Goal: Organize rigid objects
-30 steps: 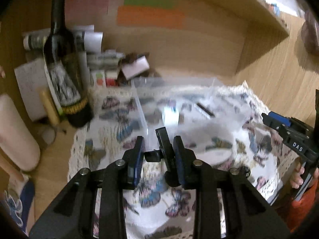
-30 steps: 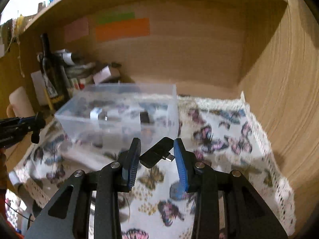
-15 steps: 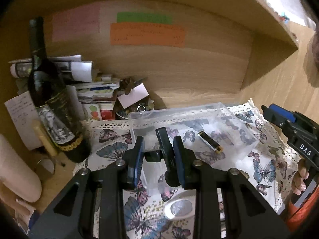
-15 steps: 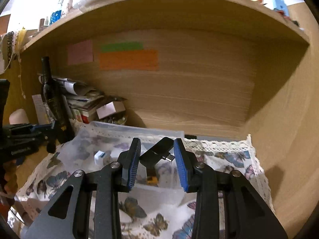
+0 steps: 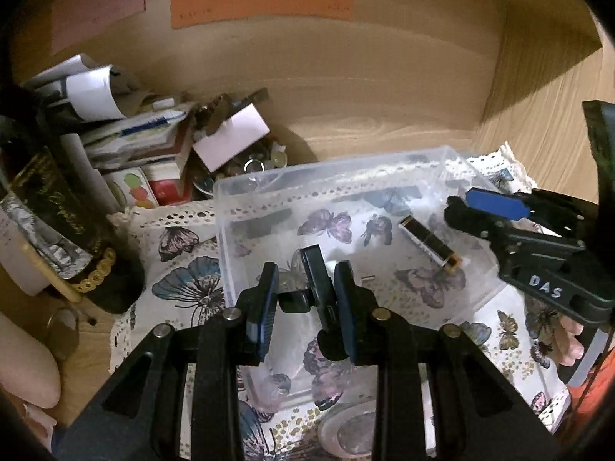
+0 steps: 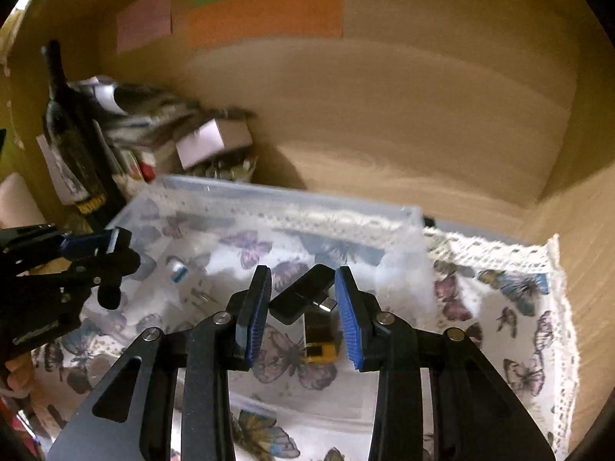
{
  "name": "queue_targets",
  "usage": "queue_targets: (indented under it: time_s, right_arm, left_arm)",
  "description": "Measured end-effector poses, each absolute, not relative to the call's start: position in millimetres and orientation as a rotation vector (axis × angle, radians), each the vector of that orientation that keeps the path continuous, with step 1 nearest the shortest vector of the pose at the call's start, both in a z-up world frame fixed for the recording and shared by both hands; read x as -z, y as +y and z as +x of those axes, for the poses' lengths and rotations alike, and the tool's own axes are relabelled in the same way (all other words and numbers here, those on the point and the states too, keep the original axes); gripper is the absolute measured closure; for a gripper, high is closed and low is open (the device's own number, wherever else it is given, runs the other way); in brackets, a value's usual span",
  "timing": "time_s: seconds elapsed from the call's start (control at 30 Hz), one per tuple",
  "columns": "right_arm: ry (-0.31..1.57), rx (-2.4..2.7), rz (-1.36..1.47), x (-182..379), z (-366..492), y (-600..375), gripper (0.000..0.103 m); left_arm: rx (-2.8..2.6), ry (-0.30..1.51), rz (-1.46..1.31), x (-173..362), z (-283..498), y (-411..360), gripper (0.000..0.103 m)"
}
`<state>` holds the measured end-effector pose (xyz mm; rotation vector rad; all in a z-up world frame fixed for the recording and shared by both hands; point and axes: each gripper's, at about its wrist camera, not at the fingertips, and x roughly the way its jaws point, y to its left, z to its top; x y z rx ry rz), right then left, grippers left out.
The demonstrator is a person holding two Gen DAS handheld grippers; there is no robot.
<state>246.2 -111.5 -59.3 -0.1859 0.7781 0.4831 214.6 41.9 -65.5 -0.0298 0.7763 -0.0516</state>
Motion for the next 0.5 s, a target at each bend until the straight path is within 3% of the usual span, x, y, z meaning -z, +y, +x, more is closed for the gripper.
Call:
queue_targets:
  time_s: [0.4,0.5]
  right_arm:
    - [0.861,-0.484,-0.207,77.7,256.8,-105.3,0.071]
    - [0.840,-0.483,-0.207,70.5,251.7,-107.4,0.064]
  left_arm:
    - [0.056,0.804,-0.032,70.4,221.3,42.4,0.073]
    - [0.068,0.806,-0.054,67.3,216.2,44.5,0.066]
